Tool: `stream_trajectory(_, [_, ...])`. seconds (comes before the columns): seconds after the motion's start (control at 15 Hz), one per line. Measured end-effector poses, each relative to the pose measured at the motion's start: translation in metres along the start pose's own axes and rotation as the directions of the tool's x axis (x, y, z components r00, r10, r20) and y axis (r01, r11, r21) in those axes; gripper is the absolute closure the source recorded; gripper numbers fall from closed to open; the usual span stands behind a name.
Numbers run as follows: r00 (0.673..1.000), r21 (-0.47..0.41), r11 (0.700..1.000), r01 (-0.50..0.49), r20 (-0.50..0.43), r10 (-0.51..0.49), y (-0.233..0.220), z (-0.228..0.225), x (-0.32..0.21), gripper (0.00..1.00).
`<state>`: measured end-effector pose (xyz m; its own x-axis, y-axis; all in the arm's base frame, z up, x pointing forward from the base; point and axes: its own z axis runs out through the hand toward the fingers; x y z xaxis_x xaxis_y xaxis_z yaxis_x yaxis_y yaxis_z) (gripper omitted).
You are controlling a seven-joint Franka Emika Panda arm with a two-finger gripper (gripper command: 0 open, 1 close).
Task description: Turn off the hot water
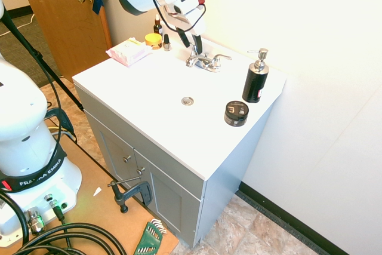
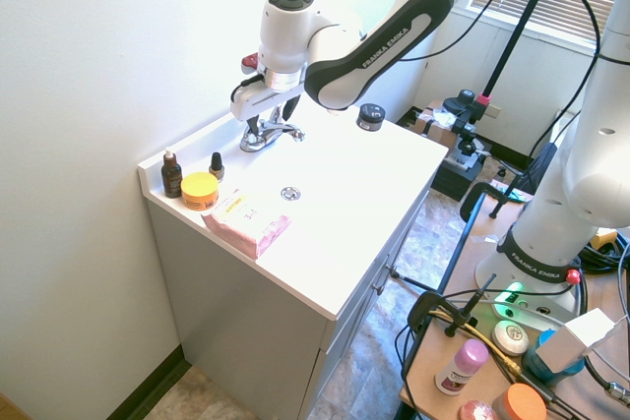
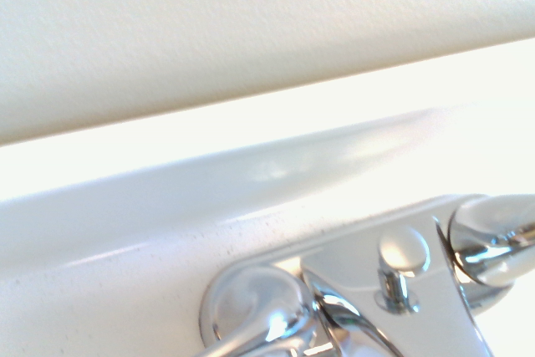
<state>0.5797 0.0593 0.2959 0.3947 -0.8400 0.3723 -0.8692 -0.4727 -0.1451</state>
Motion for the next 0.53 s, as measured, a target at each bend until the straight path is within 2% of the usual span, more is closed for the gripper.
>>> stream_trajectory(0.13, [1.0, -0.011, 1.0, -0.006, 0.013, 0.006, -0.004, 0.004, -0.002, 0.0])
stream_trajectory(0.4, [0.991, -0.032, 0.999, 0.028, 0.129, -0.024, 0.015, -0.01, 0.01, 0.0])
stream_trajectory(0.53, [0.979, -0.02, 0.994, 0.111, 0.177, -0.105, 0.042, -0.027, 0.016, 0.0])
